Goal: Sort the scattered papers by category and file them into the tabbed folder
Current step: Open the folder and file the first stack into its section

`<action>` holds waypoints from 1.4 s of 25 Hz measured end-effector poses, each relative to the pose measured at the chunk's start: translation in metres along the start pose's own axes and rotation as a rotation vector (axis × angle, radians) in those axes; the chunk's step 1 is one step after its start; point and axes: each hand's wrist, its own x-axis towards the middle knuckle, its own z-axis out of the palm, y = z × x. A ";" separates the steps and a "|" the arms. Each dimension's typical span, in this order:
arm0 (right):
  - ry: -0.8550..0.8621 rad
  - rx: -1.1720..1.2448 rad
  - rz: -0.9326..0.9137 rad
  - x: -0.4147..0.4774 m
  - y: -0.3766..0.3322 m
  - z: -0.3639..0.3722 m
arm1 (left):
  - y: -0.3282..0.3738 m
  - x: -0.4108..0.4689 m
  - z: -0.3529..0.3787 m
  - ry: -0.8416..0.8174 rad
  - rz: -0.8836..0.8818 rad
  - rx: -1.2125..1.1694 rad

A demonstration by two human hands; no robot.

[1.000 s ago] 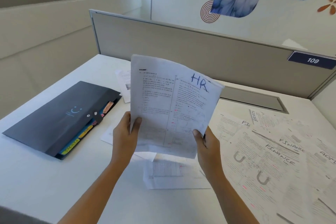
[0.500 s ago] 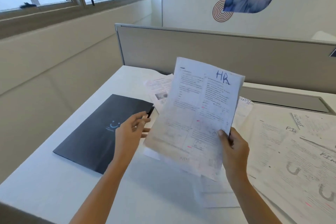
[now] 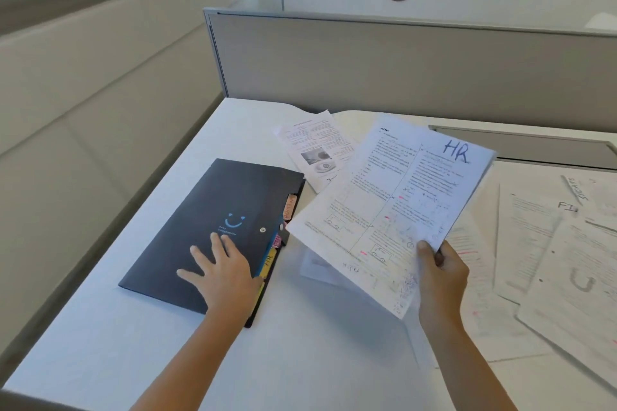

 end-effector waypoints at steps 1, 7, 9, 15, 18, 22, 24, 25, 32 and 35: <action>0.021 -0.006 0.005 -0.003 0.001 0.003 | 0.001 0.002 0.000 -0.005 0.009 0.005; 0.062 -0.010 0.031 -0.014 0.004 0.018 | -0.005 0.013 0.002 -0.171 0.023 -0.122; 0.062 -0.015 0.030 -0.018 0.002 0.022 | -0.008 0.015 0.003 -0.213 0.004 -0.194; 0.056 -0.014 0.027 -0.026 -0.002 0.022 | -0.016 0.002 -0.009 0.017 0.229 -0.004; 0.056 -0.032 0.018 -0.028 -0.005 0.023 | -0.028 0.006 -0.022 0.045 0.285 0.038; 0.025 -0.062 0.002 -0.029 -0.012 0.027 | -0.041 0.011 -0.035 0.113 0.317 0.153; 0.022 -0.083 -0.021 -0.030 -0.017 0.030 | -0.045 0.007 -0.044 0.123 0.355 0.245; 0.026 -0.095 -0.036 -0.031 -0.021 0.031 | -0.048 0.007 -0.047 0.152 0.386 0.271; 0.085 -0.231 -0.192 -0.035 -0.045 0.039 | -0.061 0.023 -0.057 0.371 0.388 -0.154; 0.100 -0.293 -0.227 -0.036 -0.048 0.042 | -0.056 0.025 -0.052 0.337 0.462 -0.107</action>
